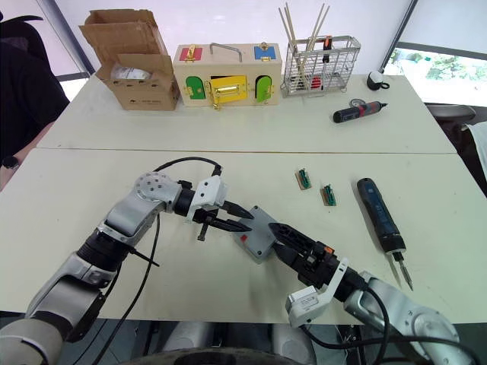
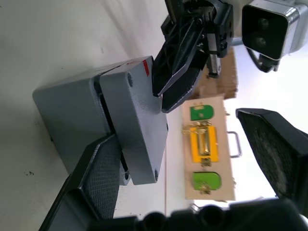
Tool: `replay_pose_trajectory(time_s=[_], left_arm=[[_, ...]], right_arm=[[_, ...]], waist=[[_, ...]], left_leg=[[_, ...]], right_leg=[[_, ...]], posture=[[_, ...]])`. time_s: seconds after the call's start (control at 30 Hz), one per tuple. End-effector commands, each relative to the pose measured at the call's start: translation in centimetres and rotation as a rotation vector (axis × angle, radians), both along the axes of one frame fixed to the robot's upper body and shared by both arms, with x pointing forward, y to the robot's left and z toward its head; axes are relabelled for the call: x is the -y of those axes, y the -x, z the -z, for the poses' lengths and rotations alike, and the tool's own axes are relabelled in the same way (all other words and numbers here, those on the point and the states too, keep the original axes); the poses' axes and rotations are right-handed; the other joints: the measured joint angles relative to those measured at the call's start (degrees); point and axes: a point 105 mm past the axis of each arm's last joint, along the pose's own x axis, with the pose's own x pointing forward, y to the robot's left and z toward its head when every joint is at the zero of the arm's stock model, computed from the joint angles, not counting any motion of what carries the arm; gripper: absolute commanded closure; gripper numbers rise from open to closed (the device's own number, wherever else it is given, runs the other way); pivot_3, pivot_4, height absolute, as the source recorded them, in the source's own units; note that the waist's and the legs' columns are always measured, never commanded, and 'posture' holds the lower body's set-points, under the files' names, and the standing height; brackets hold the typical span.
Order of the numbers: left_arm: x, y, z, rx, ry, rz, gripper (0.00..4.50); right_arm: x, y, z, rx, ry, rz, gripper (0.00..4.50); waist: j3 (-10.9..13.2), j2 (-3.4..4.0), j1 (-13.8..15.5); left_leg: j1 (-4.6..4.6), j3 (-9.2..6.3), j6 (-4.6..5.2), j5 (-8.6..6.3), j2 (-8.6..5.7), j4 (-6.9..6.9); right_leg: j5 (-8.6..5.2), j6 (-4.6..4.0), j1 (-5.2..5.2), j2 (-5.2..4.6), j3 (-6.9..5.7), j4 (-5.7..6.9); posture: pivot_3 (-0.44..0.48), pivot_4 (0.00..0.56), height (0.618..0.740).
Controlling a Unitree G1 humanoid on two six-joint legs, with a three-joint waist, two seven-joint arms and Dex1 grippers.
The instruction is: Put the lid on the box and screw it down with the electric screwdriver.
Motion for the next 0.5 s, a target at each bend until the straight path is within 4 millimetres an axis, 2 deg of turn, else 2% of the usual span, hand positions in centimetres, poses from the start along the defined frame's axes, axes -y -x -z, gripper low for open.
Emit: replay_pose_trajectory(time_s=[0.03, 0.2, 0.33, 0.43, 0.5], left_arm=[[-1.8, 0.4, 6.0, -0.105, -0.229, -0.065, 3.33], [-1.8, 0.4, 6.4, -0.100, -0.245, -0.066, 3.33], [-1.6, 0.5, 6.6, -0.101, -0.245, -0.067, 3.33], [-1.2, 0.5, 6.1, -0.112, -0.202, -0.074, 3.33], [-0.7, 0.5, 4.4, -0.144, -0.101, -0.076, 3.33]], right_arm=[[-1.2, 0.9, -1.8, -0.030, -0.010, -0.111, 0.17], [-0.9, 1.5, -1.5, -0.143, 0.029, -0.152, 0.17], [-0.6, 1.5, -2.3, -0.147, 0.024, -0.155, 0.17], [0.1, 1.3, -2.4, -0.142, -0.001, -0.123, 0.17], [0.9, 1.0, -2.6, -0.149, -0.071, -0.058, 0.17]], waist=[[0.0, 0.00, -0.1], [0.0, -0.01, 0.0], [-0.3, 0.10, -0.1], [-0.4, 0.11, 0.0], [-0.5, 0.11, 0.0]], left_leg=[[0.08, 0.01, 0.04, -0.02, 0.00, -0.02], [0.17, -0.02, 0.09, -0.06, 0.00, -0.07], [0.59, -0.02, 0.16, -0.10, 0.03, -0.16], [0.71, -0.10, 0.17, -0.11, 0.04, -0.16], [0.69, -0.11, 0.17, -0.12, 0.03, -0.16]], right_leg=[[-0.01, 0.01, 0.09, 0.00, 0.01, -0.05], [-0.01, 0.01, 0.22, -0.02, 0.01, -0.18], [-0.01, 0.01, 0.67, -0.02, 0.02, -0.39], [-0.02, -0.01, 0.88, -0.06, -0.03, -0.51], [-0.02, -0.01, 0.90, -0.11, -0.03, -0.58]], posture=[[0.000, 0.150, 0.740], [0.000, 0.150, 0.740], [0.000, 0.150, 0.740], [0.000, 0.150, 0.740], [0.000, 0.150, 0.740]])
